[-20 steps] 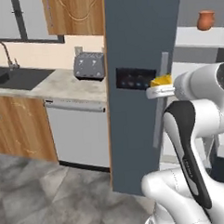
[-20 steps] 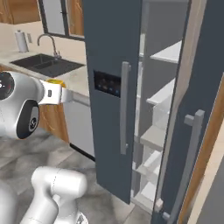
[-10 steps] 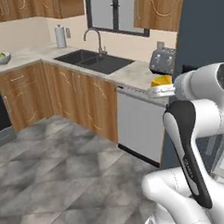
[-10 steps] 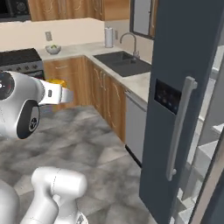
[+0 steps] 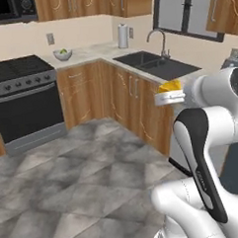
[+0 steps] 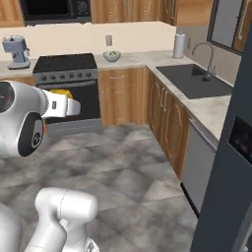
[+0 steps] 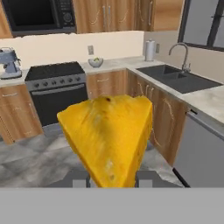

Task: Pick the cheese from the fridge and the cheese grater from the cabinet and place them next to the salad bowl.

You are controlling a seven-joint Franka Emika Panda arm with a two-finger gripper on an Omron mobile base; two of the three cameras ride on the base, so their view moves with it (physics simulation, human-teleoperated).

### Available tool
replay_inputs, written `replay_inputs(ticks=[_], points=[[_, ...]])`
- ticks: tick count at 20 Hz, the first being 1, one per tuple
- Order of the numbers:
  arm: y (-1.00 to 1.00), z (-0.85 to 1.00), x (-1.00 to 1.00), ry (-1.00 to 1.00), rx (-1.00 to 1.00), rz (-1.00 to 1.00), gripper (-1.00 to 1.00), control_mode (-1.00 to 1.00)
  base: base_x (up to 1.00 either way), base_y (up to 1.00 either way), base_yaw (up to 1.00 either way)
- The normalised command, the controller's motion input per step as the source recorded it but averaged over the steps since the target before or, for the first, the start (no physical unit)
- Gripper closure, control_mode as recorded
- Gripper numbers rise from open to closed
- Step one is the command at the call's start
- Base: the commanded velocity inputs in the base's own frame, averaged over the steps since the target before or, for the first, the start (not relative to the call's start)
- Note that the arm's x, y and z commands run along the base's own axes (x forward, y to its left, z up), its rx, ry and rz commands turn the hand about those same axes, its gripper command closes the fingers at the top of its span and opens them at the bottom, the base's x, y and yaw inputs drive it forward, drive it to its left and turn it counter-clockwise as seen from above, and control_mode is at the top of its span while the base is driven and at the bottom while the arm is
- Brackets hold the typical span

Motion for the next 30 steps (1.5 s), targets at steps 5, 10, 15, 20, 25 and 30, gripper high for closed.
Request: replay_inputs(ticks=[5, 10, 15, 20, 25, 30], points=[[0.0, 0.0, 0.0, 0.0, 0.0, 0.0, 1.0, 1.0, 0.83, 0.17, 0.24], [0.0, 0.0, 0.0, 0.0, 0.0, 0.0, 1.0, 1.0, 0.89, 0.14, 0.15], [0.0, 0.0, 0.0, 0.0, 0.0, 0.0, 1.0, 1.0, 0.92, 0.08, 0.13], [0.0, 0.0, 0.0, 0.0, 0.0, 0.0, 1.0, 1.0, 0.92, 0.0, 0.14], [0.0, 0.0, 0.0, 0.0, 0.0, 0.0, 1.0, 1.0, 0.92, -0.04, 0.07], [0.0, 0.0, 0.0, 0.0, 0.0, 0.0, 1.0, 1.0, 0.91, -0.16, 0.05]])
